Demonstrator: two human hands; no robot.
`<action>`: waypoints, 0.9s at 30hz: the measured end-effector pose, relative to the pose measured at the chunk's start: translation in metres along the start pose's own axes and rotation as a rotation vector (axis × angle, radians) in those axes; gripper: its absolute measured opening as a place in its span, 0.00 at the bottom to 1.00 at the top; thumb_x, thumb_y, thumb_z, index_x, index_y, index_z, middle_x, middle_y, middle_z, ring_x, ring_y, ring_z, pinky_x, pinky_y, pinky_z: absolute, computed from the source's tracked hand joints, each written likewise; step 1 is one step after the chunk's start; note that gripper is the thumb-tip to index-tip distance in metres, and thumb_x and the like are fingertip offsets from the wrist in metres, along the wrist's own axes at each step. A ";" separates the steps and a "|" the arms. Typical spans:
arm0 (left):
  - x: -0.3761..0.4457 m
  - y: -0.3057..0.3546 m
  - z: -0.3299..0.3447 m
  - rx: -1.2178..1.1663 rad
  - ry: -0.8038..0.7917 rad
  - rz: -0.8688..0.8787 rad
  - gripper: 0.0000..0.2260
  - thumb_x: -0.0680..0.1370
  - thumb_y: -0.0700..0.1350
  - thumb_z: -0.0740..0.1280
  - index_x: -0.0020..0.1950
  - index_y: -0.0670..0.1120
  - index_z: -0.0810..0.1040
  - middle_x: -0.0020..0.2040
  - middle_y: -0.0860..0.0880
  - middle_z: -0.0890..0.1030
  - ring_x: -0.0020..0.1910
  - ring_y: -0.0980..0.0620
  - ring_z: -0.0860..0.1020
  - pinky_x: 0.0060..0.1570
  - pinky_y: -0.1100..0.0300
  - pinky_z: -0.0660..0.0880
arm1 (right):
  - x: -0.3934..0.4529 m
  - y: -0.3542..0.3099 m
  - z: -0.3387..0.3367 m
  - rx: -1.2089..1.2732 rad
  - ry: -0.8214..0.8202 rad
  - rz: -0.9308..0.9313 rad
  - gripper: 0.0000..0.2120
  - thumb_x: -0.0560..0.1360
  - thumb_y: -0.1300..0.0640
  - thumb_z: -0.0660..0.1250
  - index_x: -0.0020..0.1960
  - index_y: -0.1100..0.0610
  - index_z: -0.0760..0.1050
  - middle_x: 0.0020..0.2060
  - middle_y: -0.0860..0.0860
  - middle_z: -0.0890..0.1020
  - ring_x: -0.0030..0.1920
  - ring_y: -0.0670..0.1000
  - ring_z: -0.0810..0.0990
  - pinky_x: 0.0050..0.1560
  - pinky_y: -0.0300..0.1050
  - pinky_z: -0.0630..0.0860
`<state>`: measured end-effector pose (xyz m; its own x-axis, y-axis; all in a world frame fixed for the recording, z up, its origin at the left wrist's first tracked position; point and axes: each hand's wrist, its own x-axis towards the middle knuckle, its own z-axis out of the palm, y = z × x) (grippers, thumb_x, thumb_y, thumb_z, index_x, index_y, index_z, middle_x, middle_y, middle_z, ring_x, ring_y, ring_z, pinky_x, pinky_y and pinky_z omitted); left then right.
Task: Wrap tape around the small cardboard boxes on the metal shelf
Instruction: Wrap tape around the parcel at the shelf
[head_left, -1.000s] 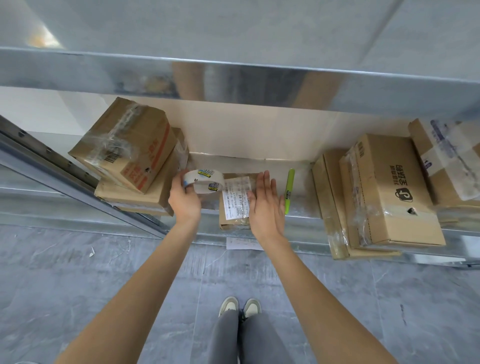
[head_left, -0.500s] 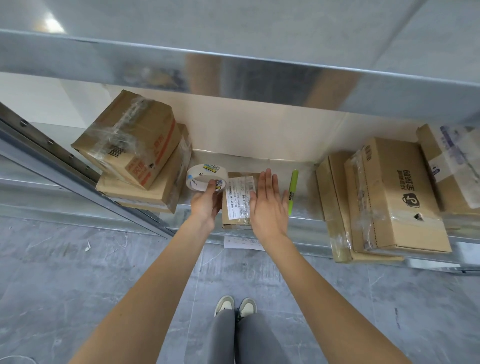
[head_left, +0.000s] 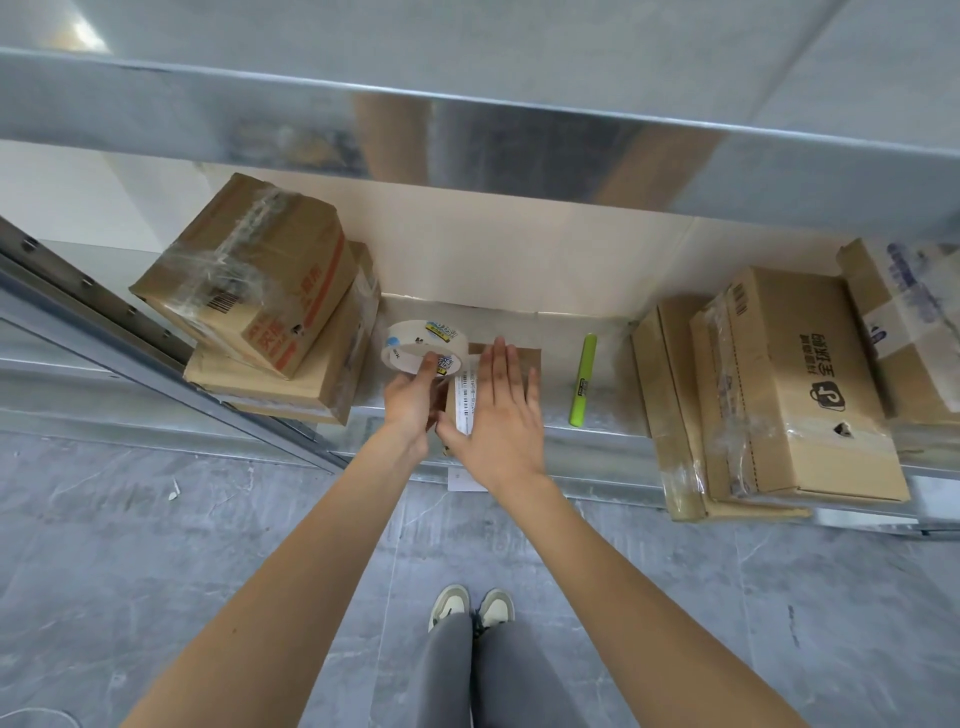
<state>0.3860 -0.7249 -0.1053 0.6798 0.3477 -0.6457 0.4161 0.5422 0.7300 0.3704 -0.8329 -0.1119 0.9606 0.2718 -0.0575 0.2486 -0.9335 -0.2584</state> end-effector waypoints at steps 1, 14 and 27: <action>0.000 0.001 -0.001 0.007 -0.019 -0.006 0.06 0.82 0.43 0.63 0.56 0.42 0.76 0.51 0.42 0.83 0.44 0.49 0.83 0.43 0.60 0.80 | -0.001 0.000 0.000 0.005 0.006 -0.003 0.45 0.74 0.34 0.56 0.78 0.63 0.47 0.79 0.56 0.48 0.79 0.53 0.44 0.76 0.51 0.36; 0.013 -0.008 -0.014 -0.064 0.028 -0.087 0.11 0.83 0.45 0.63 0.60 0.38 0.73 0.46 0.39 0.82 0.33 0.52 0.84 0.30 0.62 0.80 | -0.002 0.001 0.003 -0.048 -0.008 -0.037 0.38 0.77 0.37 0.53 0.79 0.57 0.49 0.79 0.52 0.49 0.78 0.54 0.43 0.75 0.56 0.37; 0.010 -0.015 -0.010 -0.070 0.057 -0.014 0.14 0.83 0.43 0.62 0.65 0.36 0.72 0.53 0.36 0.81 0.33 0.55 0.84 0.38 0.63 0.80 | -0.002 -0.015 -0.002 0.054 -0.042 0.041 0.37 0.76 0.45 0.59 0.79 0.52 0.47 0.79 0.49 0.48 0.78 0.58 0.40 0.73 0.66 0.38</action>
<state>0.3807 -0.7218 -0.1246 0.6378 0.3821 -0.6687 0.3808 0.5983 0.7050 0.3655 -0.8200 -0.1063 0.9637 0.2439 -0.1091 0.2007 -0.9303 -0.3069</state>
